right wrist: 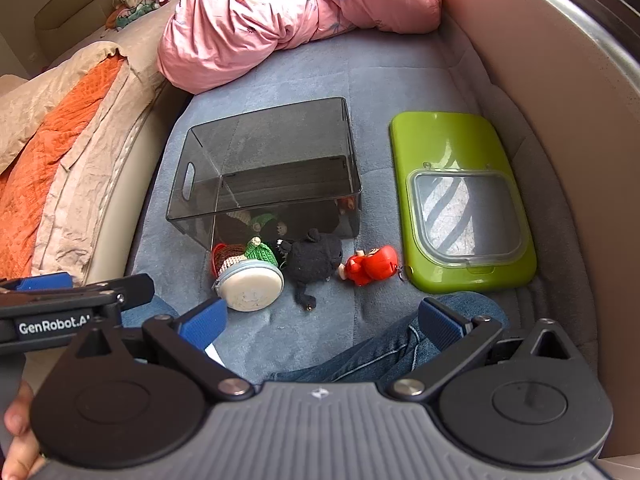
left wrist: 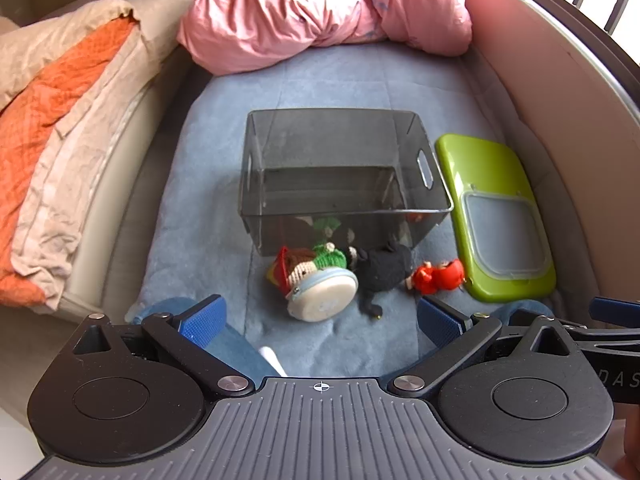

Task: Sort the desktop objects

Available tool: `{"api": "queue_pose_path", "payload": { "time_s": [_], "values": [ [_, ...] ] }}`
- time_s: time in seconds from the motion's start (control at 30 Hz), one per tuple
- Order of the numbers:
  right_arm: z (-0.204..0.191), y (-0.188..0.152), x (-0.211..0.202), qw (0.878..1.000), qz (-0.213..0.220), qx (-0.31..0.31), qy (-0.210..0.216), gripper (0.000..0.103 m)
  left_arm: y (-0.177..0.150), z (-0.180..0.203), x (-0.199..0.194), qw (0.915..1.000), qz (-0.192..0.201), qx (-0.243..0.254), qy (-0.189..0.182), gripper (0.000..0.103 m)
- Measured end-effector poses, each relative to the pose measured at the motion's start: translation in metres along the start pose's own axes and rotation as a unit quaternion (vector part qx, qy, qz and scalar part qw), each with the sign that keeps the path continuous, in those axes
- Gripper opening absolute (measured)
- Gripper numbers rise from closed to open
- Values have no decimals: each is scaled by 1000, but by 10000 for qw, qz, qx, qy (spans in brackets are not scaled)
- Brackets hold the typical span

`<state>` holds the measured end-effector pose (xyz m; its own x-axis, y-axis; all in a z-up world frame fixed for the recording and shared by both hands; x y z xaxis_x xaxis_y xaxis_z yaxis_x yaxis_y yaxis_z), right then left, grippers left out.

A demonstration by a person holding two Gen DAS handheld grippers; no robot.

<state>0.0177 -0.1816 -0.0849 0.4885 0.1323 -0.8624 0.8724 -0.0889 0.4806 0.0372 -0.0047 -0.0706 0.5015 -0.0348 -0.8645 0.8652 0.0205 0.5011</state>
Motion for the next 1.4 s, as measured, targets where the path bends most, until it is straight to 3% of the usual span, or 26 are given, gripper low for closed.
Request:
{"api": "queue_pose_path", "payload": {
  "time_s": [0.83, 0.97, 1.07, 1.13, 1.27, 1.33, 1.4],
  "values": [
    [1, 3, 8, 10000, 0, -32, -9, 103, 1, -1, 18, 9999, 72, 80, 24, 103],
    [5, 11, 33, 9986, 411, -311, -93, 103, 1, -4, 68, 9988, 274, 325, 248, 103],
    [15, 10, 61, 9913, 1110, -684, -195, 103, -9, -12, 114, 9984, 76, 388, 399, 103],
    [28, 10, 80, 9880, 1369, -699, -177, 103, -18, -17, 137, 9995, -63, 306, 110, 103],
    [60, 11, 122, 9935, 1111, -218, -100, 102, -36, -24, 172, 9972, -139, 132, -726, 103],
    [75, 10, 140, 9960, 884, 51, 70, 96, -43, -22, 180, 9926, 73, 140, -1201, 103],
    [83, 7, 154, 9972, 706, 146, 191, 84, -48, -12, 194, 9905, 151, 582, -1234, 103]
  ]
}}
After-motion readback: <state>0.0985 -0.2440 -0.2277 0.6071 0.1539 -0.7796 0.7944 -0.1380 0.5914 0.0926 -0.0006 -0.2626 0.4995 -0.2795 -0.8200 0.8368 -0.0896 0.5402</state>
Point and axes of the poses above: each gripper's, at about its wrist camera, not at the fingertips, and x roughly the way its jaws point, z to its right, y to its top, the point moved 7 cm from there along x, roughly the way its jaws point, and after that the axes turned 3 degrees about z, right-handed, at the moved point
